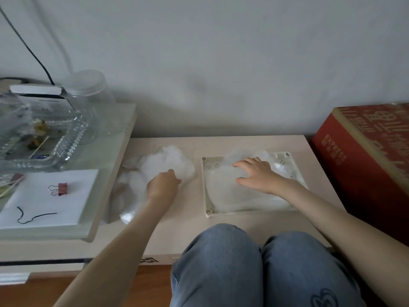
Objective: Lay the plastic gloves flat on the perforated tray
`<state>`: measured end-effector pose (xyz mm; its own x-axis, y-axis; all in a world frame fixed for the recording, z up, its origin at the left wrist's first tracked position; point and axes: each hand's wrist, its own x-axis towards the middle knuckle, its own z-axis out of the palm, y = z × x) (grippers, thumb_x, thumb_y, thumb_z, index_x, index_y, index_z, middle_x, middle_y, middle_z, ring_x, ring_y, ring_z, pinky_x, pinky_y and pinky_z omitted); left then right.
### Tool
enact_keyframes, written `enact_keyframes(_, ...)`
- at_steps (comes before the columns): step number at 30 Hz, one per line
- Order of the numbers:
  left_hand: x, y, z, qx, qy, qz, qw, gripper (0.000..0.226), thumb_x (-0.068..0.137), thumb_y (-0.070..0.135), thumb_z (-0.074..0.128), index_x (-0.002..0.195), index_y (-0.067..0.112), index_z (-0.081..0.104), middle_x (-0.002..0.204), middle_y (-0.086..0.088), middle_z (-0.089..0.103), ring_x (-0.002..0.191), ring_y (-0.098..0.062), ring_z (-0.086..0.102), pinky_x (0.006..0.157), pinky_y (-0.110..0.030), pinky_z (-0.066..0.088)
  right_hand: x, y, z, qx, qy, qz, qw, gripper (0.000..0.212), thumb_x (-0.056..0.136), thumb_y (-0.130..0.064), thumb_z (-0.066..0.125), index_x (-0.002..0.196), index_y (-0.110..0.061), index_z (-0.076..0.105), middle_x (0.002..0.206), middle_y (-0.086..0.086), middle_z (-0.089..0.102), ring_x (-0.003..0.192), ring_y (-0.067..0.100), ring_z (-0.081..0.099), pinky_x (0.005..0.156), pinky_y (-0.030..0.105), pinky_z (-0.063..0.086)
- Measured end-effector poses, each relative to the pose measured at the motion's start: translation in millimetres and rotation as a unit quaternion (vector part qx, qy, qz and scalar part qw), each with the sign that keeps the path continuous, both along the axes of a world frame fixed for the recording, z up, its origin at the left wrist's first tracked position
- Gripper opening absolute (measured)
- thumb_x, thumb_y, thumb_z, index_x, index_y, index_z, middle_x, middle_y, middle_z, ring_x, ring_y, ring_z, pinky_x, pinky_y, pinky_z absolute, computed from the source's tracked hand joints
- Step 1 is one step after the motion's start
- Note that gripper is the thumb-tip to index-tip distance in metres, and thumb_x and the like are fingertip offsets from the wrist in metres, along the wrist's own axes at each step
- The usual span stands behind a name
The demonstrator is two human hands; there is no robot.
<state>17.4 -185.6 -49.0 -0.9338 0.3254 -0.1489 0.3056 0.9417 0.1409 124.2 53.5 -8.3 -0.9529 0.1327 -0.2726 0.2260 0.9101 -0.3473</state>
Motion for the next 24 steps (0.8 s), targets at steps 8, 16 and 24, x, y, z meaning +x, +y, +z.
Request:
enact_keyframes(8,10,19,52,0.394,-0.031,0.113,0.912,0.016,0.099,0.019,0.043,0.093,0.006,0.051,0.089,-0.012,0.068,0.083,-0.031,0.062,0.071,-0.039,0.048,-6,-7,1,-0.262,-0.016,-0.085,0.961,0.041,0.091,-0.04,0.057,0.129,-0.025,0.054,0.134,-0.008,0.049,0.128,0.011,0.041,0.102,0.027,0.033)
enact_keyframes(16,19,73,129,0.781,-0.467,0.121,0.397,0.02,0.099,0.014,0.044,0.086,0.009,0.059,0.081,-0.003,0.072,0.068,-0.013,0.068,0.065,-0.023,0.054,-8,-13,7,-0.705,-0.035,-0.167,0.689,0.066,0.085,-0.067,0.027,0.123,-0.022,0.057,0.118,-0.001,0.068,0.111,0.016,0.064,0.099,0.033,0.046)
enact_keyframes(24,16,97,72,0.681,-0.433,0.188,0.56,0.023,0.09,0.034,0.059,0.085,0.012,0.066,0.071,-0.001,0.062,0.056,-0.015,0.061,0.052,-0.025,0.048,7,7,13,-0.819,-0.006,-0.203,0.536,0.094,0.081,-0.076,0.031,0.112,0.004,0.068,0.118,0.025,0.063,0.106,0.038,0.064,0.083,0.044,0.056)
